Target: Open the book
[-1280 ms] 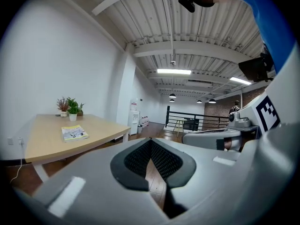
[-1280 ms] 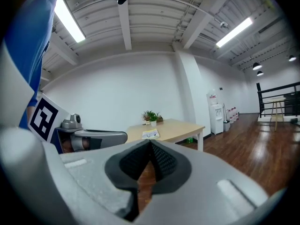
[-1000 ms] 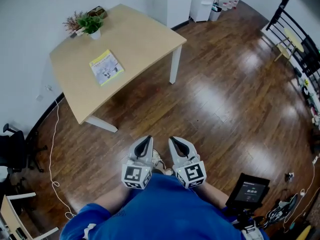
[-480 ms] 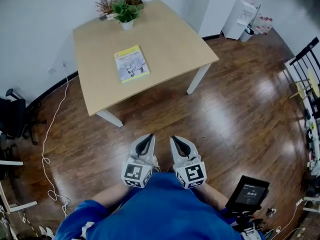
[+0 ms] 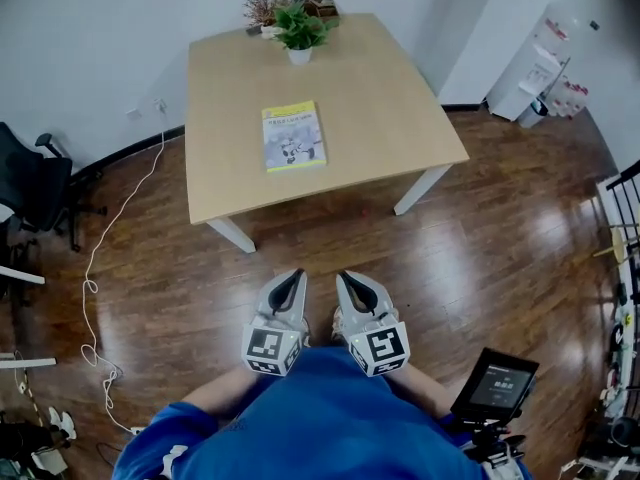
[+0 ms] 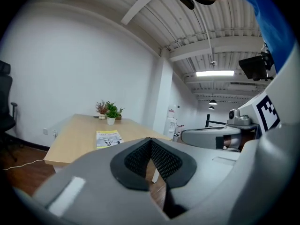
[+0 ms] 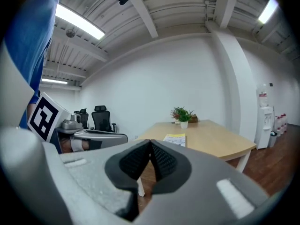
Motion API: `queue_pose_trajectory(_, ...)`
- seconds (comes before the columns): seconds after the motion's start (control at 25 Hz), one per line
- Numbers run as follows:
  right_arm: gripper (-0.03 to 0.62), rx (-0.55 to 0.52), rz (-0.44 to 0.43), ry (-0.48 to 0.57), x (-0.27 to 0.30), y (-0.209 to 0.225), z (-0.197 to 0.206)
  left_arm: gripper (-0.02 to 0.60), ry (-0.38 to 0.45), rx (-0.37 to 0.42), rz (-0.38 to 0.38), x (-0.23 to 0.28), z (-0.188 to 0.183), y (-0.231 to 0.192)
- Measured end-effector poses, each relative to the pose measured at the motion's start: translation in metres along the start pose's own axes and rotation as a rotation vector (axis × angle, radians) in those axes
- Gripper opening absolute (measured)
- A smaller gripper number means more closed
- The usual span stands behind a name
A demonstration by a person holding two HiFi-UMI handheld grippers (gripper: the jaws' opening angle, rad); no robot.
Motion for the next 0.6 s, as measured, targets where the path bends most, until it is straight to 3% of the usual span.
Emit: queue_pose_trajectory(0.6, 0.003, -0.004, -0.136, 0.030, 0.024, 0.072, -0.008, 0.006, 0.019, 0.001, -0.152, 0.062, -0.014, 0.014)
Point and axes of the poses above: the fingertips, and each gripper's own axes: x forward along the fingers, y to its right, z out of its underside, the point moved 3 cm from there along -x, backward along the fingers
